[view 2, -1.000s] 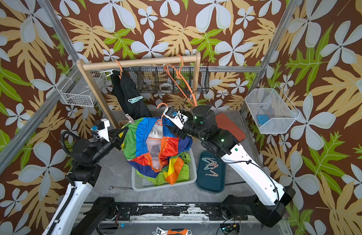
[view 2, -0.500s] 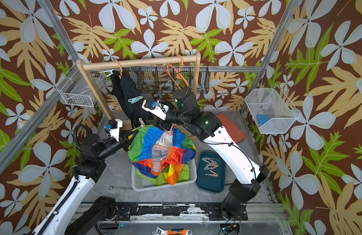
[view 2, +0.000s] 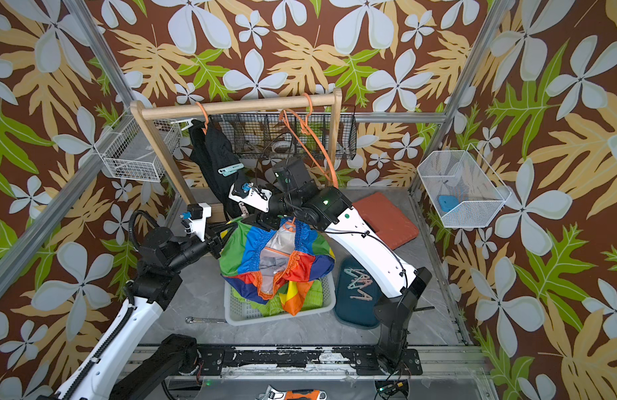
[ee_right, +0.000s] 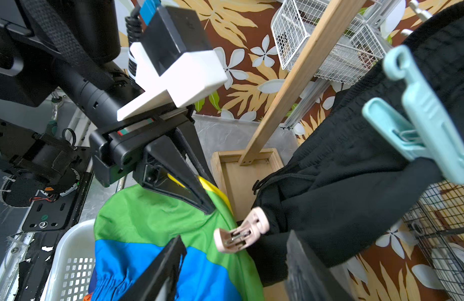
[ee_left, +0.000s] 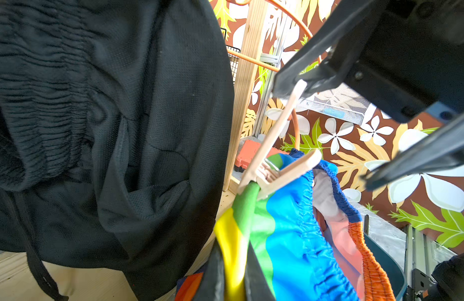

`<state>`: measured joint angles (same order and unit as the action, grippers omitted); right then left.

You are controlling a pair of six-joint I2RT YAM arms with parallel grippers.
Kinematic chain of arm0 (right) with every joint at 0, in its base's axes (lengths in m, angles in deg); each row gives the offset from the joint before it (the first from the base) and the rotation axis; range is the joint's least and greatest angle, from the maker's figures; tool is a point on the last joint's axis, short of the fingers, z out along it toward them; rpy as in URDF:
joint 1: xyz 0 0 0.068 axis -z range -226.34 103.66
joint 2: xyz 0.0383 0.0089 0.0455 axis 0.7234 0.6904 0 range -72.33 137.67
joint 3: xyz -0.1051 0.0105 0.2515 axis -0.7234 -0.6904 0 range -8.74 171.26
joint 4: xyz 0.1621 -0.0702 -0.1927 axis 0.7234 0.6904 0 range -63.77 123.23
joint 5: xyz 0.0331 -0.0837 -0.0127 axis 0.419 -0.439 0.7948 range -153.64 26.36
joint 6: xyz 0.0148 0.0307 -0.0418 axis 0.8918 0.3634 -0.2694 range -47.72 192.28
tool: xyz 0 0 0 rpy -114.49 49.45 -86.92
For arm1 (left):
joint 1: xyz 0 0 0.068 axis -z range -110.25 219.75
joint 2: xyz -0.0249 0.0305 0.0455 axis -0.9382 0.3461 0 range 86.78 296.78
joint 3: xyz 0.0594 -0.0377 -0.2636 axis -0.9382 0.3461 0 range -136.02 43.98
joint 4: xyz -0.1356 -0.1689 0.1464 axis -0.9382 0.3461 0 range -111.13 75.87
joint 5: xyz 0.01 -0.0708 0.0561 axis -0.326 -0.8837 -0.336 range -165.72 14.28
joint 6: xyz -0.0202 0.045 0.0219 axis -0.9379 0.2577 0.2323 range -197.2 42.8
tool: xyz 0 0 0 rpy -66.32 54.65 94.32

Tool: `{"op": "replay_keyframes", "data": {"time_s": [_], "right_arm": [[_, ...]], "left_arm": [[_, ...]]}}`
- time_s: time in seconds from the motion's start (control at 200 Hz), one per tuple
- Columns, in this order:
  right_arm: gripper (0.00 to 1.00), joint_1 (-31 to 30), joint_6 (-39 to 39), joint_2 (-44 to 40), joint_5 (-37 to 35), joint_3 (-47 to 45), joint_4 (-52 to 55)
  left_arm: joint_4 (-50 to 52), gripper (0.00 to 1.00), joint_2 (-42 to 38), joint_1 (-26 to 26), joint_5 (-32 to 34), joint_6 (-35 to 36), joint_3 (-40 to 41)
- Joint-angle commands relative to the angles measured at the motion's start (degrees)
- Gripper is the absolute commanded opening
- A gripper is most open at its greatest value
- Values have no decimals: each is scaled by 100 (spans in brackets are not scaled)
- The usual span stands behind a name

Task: Remove the clothespins securing shorts to the hanger
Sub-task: Remove the clothespin from the hanger.

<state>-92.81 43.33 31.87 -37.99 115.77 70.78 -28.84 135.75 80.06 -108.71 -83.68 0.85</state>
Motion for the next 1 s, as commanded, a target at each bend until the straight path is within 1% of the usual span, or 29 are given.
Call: {"op": "replay_keyframes", "data": {"time_s": [0.0,0.13,0.445,0.546,0.651,0.756,0.876,0.996], "right_arm": [[62,1,-32,71,107,41,-62],[60,2,-66,142,90,98,-87],[49,6,-75,260,134,152,-26],[42,7,-87,258,133,109,-37],[38,4,-97,248,116,100,-43],[27,6,-102,244,98,79,-35],[18,2,-102,232,81,55,-60],[14,1,-102,207,63,6,-96]], "left_arm": [[-47,0,-29,32,-57,24,-46],[-38,0,-58,58,-50,33,-46],[-21,0,-67,68,-43,53,-46],[-21,0,-63,68,-45,59,-37],[-16,0,-63,72,-32,67,-37],[-12,0,-72,68,-22,78,-37],[-12,0,-80,67,2,77,-37],[-12,0,-81,66,19,88,-28]]}}
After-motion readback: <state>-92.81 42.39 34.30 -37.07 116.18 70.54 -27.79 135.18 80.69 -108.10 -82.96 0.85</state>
